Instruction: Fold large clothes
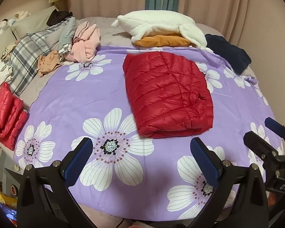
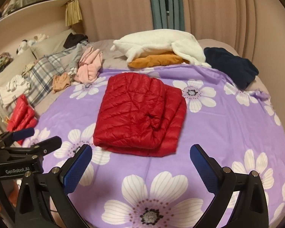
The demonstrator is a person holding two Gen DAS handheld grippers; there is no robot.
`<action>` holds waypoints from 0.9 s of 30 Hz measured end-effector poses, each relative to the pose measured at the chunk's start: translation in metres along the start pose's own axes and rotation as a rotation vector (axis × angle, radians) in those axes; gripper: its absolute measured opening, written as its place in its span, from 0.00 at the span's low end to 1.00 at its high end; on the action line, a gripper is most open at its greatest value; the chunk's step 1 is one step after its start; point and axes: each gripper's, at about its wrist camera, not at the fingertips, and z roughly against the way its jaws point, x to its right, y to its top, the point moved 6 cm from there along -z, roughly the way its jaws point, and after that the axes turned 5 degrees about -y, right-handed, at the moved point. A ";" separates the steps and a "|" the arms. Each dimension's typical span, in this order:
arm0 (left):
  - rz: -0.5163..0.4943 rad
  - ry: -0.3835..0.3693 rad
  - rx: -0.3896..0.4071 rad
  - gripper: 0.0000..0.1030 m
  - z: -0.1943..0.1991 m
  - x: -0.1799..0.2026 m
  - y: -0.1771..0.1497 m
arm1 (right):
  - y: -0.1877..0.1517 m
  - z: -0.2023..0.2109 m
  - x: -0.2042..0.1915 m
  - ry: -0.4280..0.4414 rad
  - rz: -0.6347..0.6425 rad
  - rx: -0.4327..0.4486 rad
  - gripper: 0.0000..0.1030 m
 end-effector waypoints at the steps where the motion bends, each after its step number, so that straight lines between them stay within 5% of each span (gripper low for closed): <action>1: -0.005 0.002 0.005 1.00 0.002 0.001 0.001 | 0.000 0.002 0.000 0.002 0.002 0.003 0.99; 27: -0.037 -0.036 0.019 1.00 -0.001 0.015 0.001 | -0.004 -0.002 0.009 0.009 -0.025 -0.024 0.99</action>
